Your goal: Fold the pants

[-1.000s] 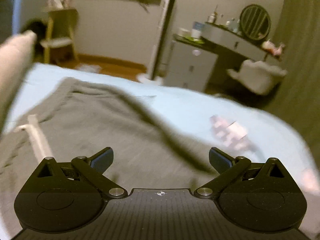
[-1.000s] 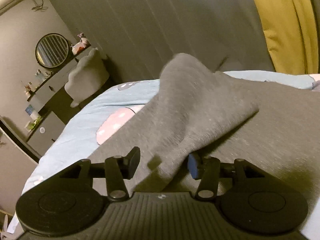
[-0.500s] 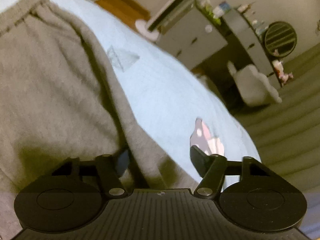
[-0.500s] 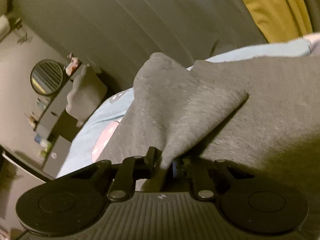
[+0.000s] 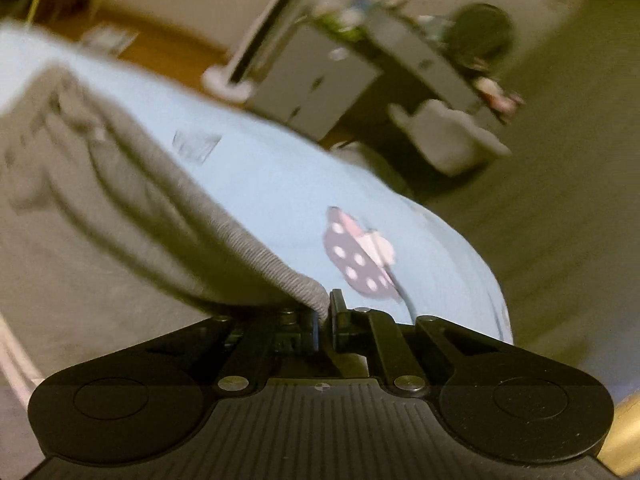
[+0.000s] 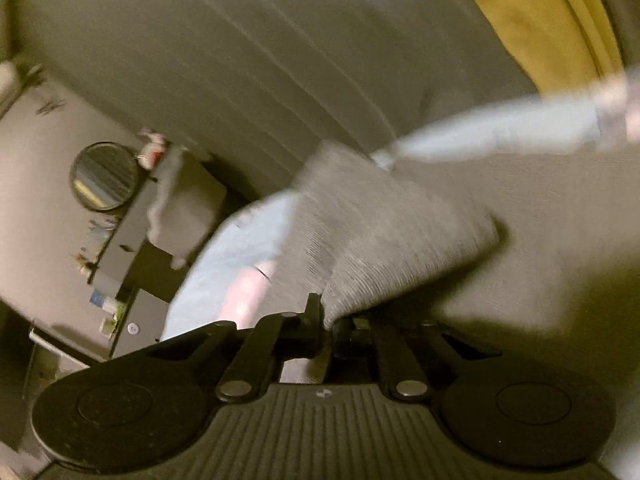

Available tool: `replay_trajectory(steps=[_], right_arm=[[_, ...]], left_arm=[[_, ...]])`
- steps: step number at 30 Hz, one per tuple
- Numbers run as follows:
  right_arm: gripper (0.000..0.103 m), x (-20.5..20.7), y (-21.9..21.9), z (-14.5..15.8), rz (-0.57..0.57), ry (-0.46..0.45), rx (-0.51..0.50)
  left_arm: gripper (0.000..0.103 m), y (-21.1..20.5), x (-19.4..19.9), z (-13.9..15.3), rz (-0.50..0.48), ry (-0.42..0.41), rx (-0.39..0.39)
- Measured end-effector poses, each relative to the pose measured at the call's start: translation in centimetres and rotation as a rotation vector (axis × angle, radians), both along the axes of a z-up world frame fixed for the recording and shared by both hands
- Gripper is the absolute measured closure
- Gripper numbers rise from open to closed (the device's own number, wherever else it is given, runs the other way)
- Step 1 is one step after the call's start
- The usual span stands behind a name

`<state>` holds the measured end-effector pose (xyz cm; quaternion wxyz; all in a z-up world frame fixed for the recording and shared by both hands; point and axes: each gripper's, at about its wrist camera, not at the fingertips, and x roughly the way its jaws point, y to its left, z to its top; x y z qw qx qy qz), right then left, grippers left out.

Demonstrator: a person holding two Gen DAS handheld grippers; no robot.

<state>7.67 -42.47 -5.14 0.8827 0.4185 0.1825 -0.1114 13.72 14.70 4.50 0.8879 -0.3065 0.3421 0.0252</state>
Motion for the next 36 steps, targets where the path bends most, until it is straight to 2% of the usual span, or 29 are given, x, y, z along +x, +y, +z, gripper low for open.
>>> replay_trajectory(steps=[3, 6, 9, 11, 13, 15, 16, 17, 18, 19, 21, 23, 25, 27, 28, 29, 30, 31, 32, 34, 36], right_arm=[[0.098, -2.0, -1.0, 3.0, -0.009, -0.029, -0.093], [0.098, -3.4, -2.0, 4.1, -0.020, 0.000, -0.149], [0.098, -3.8, -2.4, 3.1, -0.009, 0.090, -0.174], [0.098, -3.3, -2.4, 1.6, -0.001, 0.188, -0.164], [0.098, -3.2, -2.5, 0.3, 0.002, 0.244, -0.155], [0.093, -3.2, -2.4, -0.3, -0.004, 0.282, -0.139], [0.092, -3.2, -2.5, -0.5, -0.004, 0.284, -0.124], [0.089, -3.2, -2.5, -0.6, -0.004, 0.286, -0.111], [0.088, -3.0, -2.6, -0.7, -0.003, 0.285, -0.098], [0.086, -3.1, -2.8, -1.0, -0.002, 0.288, -0.085], [0.086, -2.7, -2.9, -1.2, 0.001, 0.298, -0.060], [0.086, -2.3, -2.6, -1.6, 0.002, 0.305, -0.042], [0.086, -1.8, -2.5, -1.6, 0.003, 0.317, -0.044], [0.087, -1.1, -2.4, -1.3, 0.008, 0.328, -0.061], [0.091, -1.1, -2.3, -1.0, 0.011, 0.330, -0.074], [0.098, -0.8, -2.2, -0.8, 0.014, 0.331, -0.094], [0.098, -0.6, -2.0, -0.4, 0.018, 0.334, -0.113], [0.098, -0.4, -1.9, 0.0, 0.022, 0.337, -0.132], [0.098, -0.1, -1.9, 0.5, 0.030, 0.334, -0.150], [0.098, 0.2, -1.9, 1.8, 0.045, 0.313, -0.165], [0.098, -0.2, -1.9, 3.8, 0.061, 0.243, -0.160]], left_arm=[[0.096, -1.7, -5.7, 0.9, -0.062, -0.017, 0.061], [0.094, -2.7, -10.1, -0.5, -0.113, 0.035, 0.055], [0.089, -2.0, -13.3, -2.7, -0.131, 0.107, -0.011], [0.088, -1.1, -14.5, -3.9, -0.112, 0.140, -0.043], [0.083, 0.1, -14.7, -4.0, -0.057, 0.165, 0.025], [0.067, 1.1, -14.0, -2.5, -0.011, 0.145, 0.143], [0.047, 1.5, -13.6, -1.7, 0.017, 0.131, 0.193], [0.021, 1.9, -13.2, -0.8, 0.040, 0.104, 0.235], [0.010, 2.2, -12.0, -0.1, 0.046, 0.074, 0.279], [0.005, 2.5, -10.8, 0.2, 0.051, 0.068, 0.317], [0.005, 2.6, -8.2, 0.1, 0.074, 0.102, 0.389], [0.005, 2.8, -5.5, -0.7, 0.041, 0.143, 0.391], [0.008, 3.0, -2.8, -2.0, 0.013, 0.218, 0.382], [0.035, 3.2, -1.8, -3.3, 0.035, 0.299, 0.395], [0.045, 3.5, -1.2, -4.0, 0.044, 0.337, 0.392], [0.050, 3.8, -1.1, -4.5, 0.045, 0.348, 0.379], [0.056, 4.2, -1.4, -4.6, 0.050, 0.337, 0.364], [0.076, 4.6, -1.9, -4.7, 0.055, 0.330, 0.360], [0.089, 5.0, -2.4, -4.3, 0.061, 0.321, 0.349], [0.089, 6.1, -4.3, -2.8, 0.092, 0.264, 0.288], [0.090, 7.2, -6.9, -1.1, 0.119, 0.200, 0.266]])
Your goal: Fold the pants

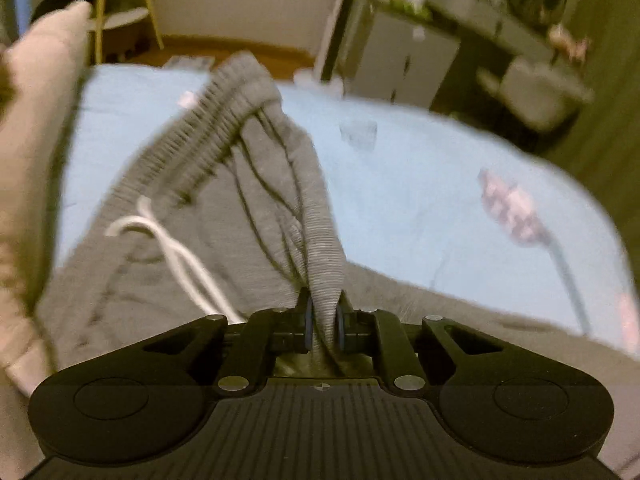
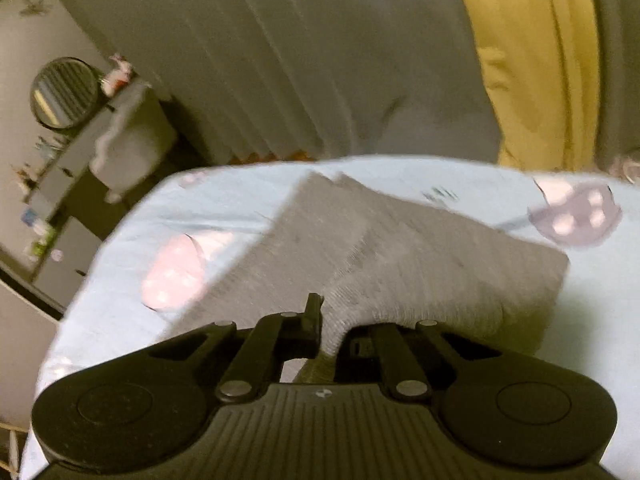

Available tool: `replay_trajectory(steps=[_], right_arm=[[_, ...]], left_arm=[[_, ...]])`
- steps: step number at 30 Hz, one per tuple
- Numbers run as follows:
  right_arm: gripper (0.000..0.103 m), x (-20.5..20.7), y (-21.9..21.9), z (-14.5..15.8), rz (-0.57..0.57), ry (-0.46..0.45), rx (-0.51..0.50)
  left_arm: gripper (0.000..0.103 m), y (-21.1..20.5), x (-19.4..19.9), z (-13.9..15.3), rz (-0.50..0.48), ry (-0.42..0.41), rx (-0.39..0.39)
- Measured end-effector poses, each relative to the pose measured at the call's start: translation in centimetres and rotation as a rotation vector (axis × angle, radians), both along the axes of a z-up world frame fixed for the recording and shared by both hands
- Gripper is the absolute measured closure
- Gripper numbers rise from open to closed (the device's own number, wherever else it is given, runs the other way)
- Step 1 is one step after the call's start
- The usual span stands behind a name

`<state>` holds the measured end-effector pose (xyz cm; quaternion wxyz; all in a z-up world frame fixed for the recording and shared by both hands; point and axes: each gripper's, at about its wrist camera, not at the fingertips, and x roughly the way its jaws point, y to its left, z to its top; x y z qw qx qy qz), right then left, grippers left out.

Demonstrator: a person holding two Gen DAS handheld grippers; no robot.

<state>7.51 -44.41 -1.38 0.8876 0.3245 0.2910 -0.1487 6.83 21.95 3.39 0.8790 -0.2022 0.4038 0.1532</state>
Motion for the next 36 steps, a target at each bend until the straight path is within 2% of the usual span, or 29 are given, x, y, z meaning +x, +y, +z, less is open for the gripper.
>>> replay_trajectory(steps=[3, 6, 8, 10, 12, 14, 15, 16, 17, 19, 22, 24, 26, 29, 31, 33, 34, 36], right_arm=[[0.098, -1.3, -0.2, 2.4, 0.026, -0.112, -0.029], [0.097, -2.7, -0.2, 2.5, 0.078, -0.191, -0.112], [0.097, -2.4, -0.1, 1.0, 0.114, -0.113, -0.163], [0.096, -1.6, -0.3, -1.2, 0.107, 0.039, -0.175], [0.094, -1.3, -0.9, -3.0, 0.072, 0.160, -0.140], [0.079, -2.0, -1.5, -3.6, 0.008, 0.205, -0.107], [0.074, -2.4, -1.7, -3.4, -0.022, 0.215, -0.107], [0.067, -2.8, -1.9, -3.1, -0.052, 0.224, -0.115], [0.065, -3.2, -1.9, -2.6, -0.079, 0.228, -0.130], [0.065, -3.9, -1.9, -1.2, -0.115, 0.220, -0.177], [0.062, -5.1, -0.2, 1.2, -0.170, 0.185, -0.302], [0.059, -5.0, 1.8, 3.0, -0.162, 0.123, -0.362], [0.056, -4.5, 4.6, 4.6, -0.071, 0.043, -0.371], [0.055, -2.3, 10.4, 5.8, 0.209, -0.037, -0.323], [0.055, -0.4, 14.7, 5.6, 0.418, -0.055, -0.282], [0.057, 1.4, 19.6, 4.9, 0.583, -0.044, -0.291], [0.058, 2.0, 21.8, 4.5, 0.641, -0.039, -0.316], [0.076, 3.2, 26.3, 3.7, 0.748, -0.039, -0.374]], left_arm=[[0.090, 0.9, -4.9, 1.3, 0.026, -0.075, 0.002], [0.088, 1.0, -7.2, -0.6, 0.034, -0.009, 0.008], [0.083, 0.5, -8.1, -3.3, 0.030, 0.085, 0.021], [0.072, 0.0, -8.7, -5.1, 0.057, 0.152, 0.046], [0.069, -0.6, -9.4, -5.2, 0.068, 0.145, 0.070], [0.067, -1.2, -9.7, -4.2, 0.073, 0.141, 0.103], [0.066, -1.5, -10.0, -3.5, 0.079, 0.138, 0.125], [0.061, -1.8, -10.3, -2.8, 0.082, 0.129, 0.152], [0.052, -2.1, -10.8, -2.2, 0.088, 0.121, 0.177], [0.044, -2.7, -11.1, -0.4, 0.114, 0.083, 0.239], [0.026, -3.1, -10.9, 0.7, 0.130, 0.012, 0.256], [0.024, -3.2, -10.2, 0.2, 0.128, -0.003, 0.236], [0.024, -3.4, -9.1, -0.9, 0.143, 0.040, 0.222], [0.024, -4.0, -8.2, -3.4, 0.160, 0.105, 0.258], [0.024, -4.8, -7.9, -4.8, 0.168, 0.143, 0.350], [0.021, -5.5, -7.9, -5.8, 0.180, 0.190, 0.460], [0.021, -5.5, -8.1, -6.0, 0.180, 0.184, 0.459], [0.016, -4.9, -8.4, -5.9, 0.199, 0.172, 0.427]])
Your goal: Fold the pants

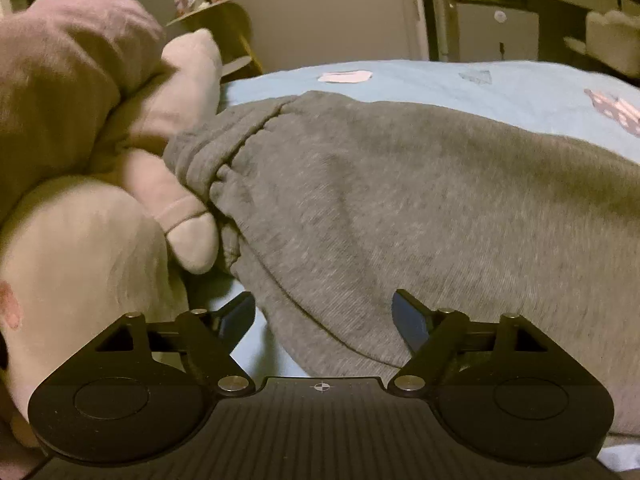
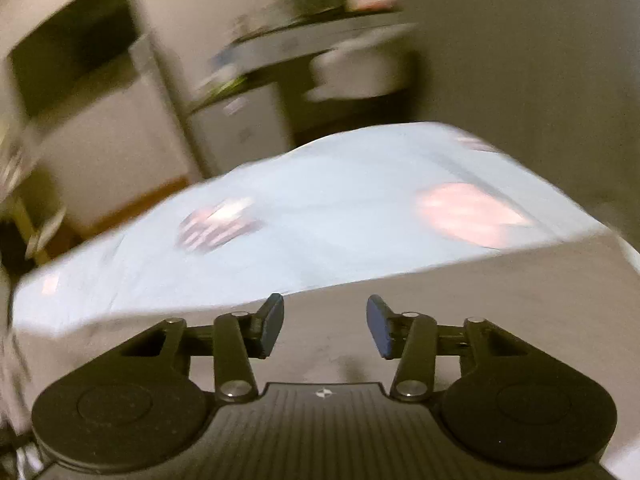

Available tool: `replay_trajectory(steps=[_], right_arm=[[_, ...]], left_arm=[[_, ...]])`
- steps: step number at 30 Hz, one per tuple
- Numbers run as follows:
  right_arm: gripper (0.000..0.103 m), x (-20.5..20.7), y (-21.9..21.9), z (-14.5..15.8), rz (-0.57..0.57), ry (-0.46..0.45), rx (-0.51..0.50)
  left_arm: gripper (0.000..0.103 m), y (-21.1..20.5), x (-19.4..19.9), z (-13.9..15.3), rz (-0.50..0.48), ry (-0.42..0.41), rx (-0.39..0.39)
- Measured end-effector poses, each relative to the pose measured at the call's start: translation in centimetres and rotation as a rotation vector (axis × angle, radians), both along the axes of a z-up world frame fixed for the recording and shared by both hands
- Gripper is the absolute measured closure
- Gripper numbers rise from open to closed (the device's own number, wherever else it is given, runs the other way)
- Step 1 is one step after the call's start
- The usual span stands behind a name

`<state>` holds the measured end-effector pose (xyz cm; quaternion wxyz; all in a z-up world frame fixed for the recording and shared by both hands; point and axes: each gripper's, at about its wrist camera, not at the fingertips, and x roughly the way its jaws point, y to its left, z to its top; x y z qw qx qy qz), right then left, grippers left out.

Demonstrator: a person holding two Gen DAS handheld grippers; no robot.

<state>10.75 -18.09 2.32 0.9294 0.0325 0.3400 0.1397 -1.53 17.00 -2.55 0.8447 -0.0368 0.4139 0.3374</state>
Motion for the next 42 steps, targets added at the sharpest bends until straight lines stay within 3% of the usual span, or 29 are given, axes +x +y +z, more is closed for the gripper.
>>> replay_trajectory(steps=[2, 5, 10, 12, 14, 16, 20, 23, 26, 31, 34, 37, 40, 42], right_arm=[[0.079, 1.4, 4.0, -0.8, 0.105, 0.017, -0.026], [0.079, 3.1, 8.9, -1.9, 0.182, 0.047, -0.083], [0.082, 5.3, 14.6, -4.4, 0.271, 0.104, -0.201], [0.094, 6.4, 16.3, -5.9, 0.308, 0.180, -0.248], [0.094, 6.5, 17.9, -6.6, 0.323, 0.147, -0.325], [0.094, 8.0, 18.7, -7.1, 0.287, 0.140, -0.342], [0.094, 8.9, 18.0, -6.1, 0.199, 0.109, -0.276], [0.094, 5.9, 16.1, -4.1, 0.262, 0.079, -0.160], [0.094, 3.1, 14.8, -3.4, 0.307, 0.086, -0.143], [0.093, 2.4, 13.9, -5.9, 0.273, 0.160, -0.215], [0.093, 4.3, 14.2, -7.2, 0.195, 0.110, -0.230], [0.093, 5.3, 13.5, -7.0, 0.109, 0.138, -0.141], [0.082, 3.3, 11.8, -5.3, 0.143, 0.107, -0.076], [0.069, 1.0, 9.3, -4.4, 0.157, 0.050, -0.039]], left_arm=[[0.008, 1.1, -0.3, -0.2, 0.036, -0.012, -0.041], [0.007, 2.4, -0.9, -0.5, 0.059, -0.049, -0.113], [0.007, 2.2, -0.6, -0.7, 0.048, -0.040, -0.090], [0.006, 2.2, -0.7, -0.8, 0.048, -0.044, -0.092], [0.006, 2.3, -0.7, -1.1, 0.046, -0.043, -0.094], [0.006, 2.3, -0.6, -1.1, 0.041, -0.038, -0.091], [0.006, 2.2, -0.6, -0.9, 0.038, -0.039, -0.095], [0.006, 2.4, -0.8, -0.9, 0.041, -0.048, -0.110], [0.006, 2.3, -0.6, -1.0, 0.037, -0.042, -0.104], [0.006, 2.2, -0.6, -0.9, 0.033, -0.039, -0.112], [0.006, 2.2, -0.6, -0.8, 0.019, -0.038, -0.126], [0.006, 2.8, -1.1, -0.7, 0.012, -0.061, -0.172], [0.008, 3.0, -1.8, -0.5, -0.033, -0.071, -0.168], [0.009, 3.3, -2.1, -0.5, -0.047, -0.085, -0.171]])
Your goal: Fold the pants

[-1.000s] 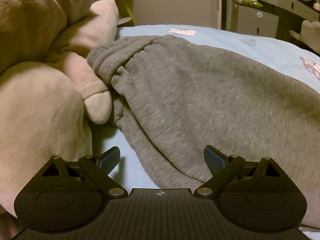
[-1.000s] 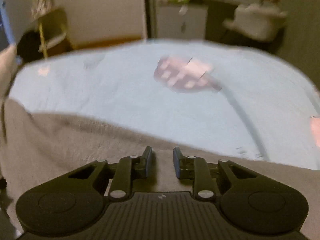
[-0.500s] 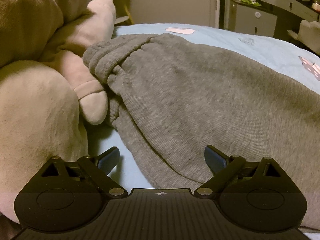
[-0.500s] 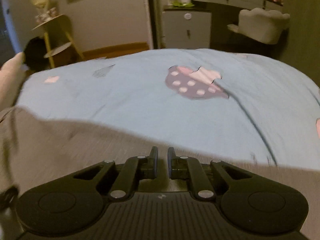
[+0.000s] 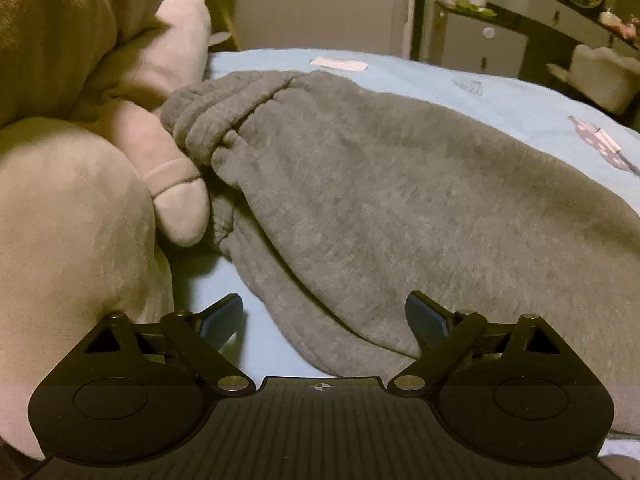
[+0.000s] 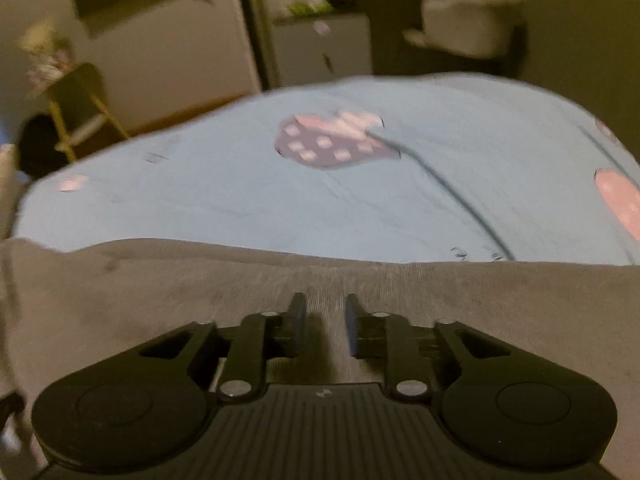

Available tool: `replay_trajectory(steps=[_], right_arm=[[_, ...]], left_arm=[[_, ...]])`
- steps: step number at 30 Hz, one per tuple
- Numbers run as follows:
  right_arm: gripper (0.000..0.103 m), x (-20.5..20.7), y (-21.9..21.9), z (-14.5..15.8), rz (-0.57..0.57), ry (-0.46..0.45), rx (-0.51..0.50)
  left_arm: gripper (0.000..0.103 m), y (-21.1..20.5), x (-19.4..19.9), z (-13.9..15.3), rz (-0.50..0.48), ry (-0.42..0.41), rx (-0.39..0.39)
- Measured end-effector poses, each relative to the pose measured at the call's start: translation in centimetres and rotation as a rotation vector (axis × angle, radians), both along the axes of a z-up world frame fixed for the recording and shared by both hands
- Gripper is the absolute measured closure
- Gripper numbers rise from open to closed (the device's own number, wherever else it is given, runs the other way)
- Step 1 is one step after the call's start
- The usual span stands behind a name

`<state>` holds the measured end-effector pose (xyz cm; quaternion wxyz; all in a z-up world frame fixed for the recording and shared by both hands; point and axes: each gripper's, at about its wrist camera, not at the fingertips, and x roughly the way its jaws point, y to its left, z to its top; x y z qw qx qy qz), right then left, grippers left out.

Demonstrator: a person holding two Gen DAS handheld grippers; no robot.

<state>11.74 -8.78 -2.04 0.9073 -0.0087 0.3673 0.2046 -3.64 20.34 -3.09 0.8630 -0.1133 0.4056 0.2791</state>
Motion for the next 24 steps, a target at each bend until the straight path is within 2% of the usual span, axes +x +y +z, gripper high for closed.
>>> replay_trajectory(steps=[3, 6, 9, 10, 13, 15, 17, 19, 21, 23, 24], right_arm=[[0.057, -2.2, -5.4, 0.1, -0.068, -0.001, 0.074], [0.057, -4.5, -11.7, -0.7, -0.193, 0.025, 0.157], [0.057, -5.9, -17.4, -1.8, -0.343, 0.072, 0.275], [0.057, -6.1, -18.9, -2.1, -0.385, 0.092, 0.321], [0.057, -6.2, -20.8, -3.1, -0.446, 0.108, 0.406], [0.055, -5.7, -20.3, -3.7, -0.419, 0.112, 0.385], [0.054, -5.4, -19.7, -4.2, -0.375, 0.124, 0.356], [0.054, -5.4, -19.6, -4.2, -0.343, 0.122, 0.347], [0.052, -5.1, -19.7, -4.2, -0.315, 0.118, 0.343], [0.052, -5.1, -20.1, -4.1, -0.298, 0.119, 0.335], [0.052, -5.3, -20.2, -4.0, -0.289, 0.121, 0.332]], left_arm=[[0.009, 0.7, 0.2, 0.1, 0.007, -0.009, 0.004], [0.016, 1.6, 1.0, 0.7, 0.035, -0.007, 0.023], [0.023, 3.4, 1.3, 1.8, 0.088, -0.030, -0.026], [0.029, 4.1, 1.2, 2.1, 0.110, -0.037, -0.053], [0.041, 5.9, 0.4, 3.0, 0.164, -0.061, -0.149], [0.048, 6.6, -0.4, 3.7, 0.205, -0.069, -0.196], [0.062, 6.8, -1.4, 4.4, 0.244, -0.058, -0.192], [0.062, 6.5, -2.4, 5.3, 0.259, -0.045, -0.168], [0.056, 5.6, -3.5, 6.4, 0.264, -0.049, -0.139], [0.039, 4.6, -4.3, 7.5, 0.268, -0.051, -0.086], [0.034, 3.9, -4.6, 8.1, 0.276, -0.056, -0.055]])
